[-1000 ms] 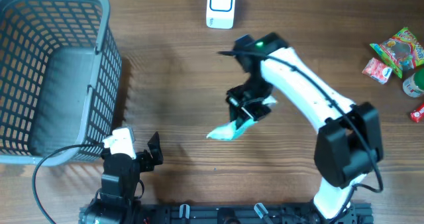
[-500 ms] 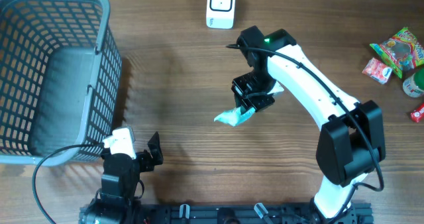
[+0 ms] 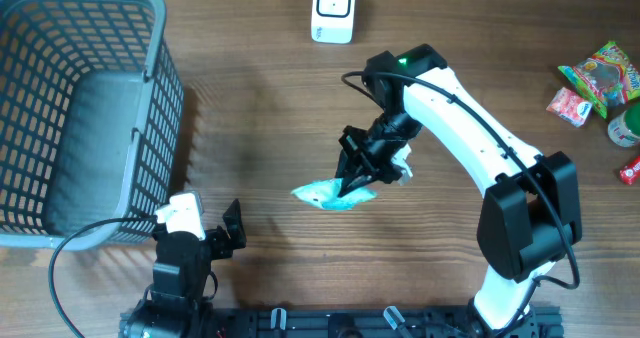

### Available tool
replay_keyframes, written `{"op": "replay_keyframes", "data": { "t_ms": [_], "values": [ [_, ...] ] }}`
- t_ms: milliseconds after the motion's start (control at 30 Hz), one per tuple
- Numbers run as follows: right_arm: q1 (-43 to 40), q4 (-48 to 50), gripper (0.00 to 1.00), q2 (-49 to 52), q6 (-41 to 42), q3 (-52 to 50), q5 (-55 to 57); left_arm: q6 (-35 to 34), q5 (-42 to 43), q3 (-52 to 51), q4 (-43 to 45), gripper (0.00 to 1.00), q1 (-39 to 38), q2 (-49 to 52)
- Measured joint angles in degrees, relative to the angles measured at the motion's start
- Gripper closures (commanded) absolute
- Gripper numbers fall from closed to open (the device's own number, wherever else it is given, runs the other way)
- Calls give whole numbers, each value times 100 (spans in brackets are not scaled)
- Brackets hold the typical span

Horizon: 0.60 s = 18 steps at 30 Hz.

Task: Scan the item barcode
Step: 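Lift the wipes pack and rotate it in the right gripper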

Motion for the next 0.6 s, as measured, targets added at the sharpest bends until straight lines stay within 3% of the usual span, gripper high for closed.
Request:
{"op": "replay_keyframes", "data": {
  "t_ms": [167, 300, 400, 467, 600],
  "values": [
    [-7, 673, 95, 0, 1067, -4, -1014, 0, -2, 0, 0, 0, 0, 0],
    [-42, 732, 96, 0, 2138, -4, -1215, 0, 0, 0, 0, 0, 0, 0],
    [-334, 498, 95, 94, 2479, 2, -1281, 0, 0, 0, -2, 0, 0, 0],
    [-664, -321, 95, 302, 2601, -42, -1303, 0, 0, 0, -2, 0, 0, 0],
    [-1003, -343, 96, 682, 2664, -269, -1303, 0, -2, 0, -2, 0, 0, 0]
  ]
}}
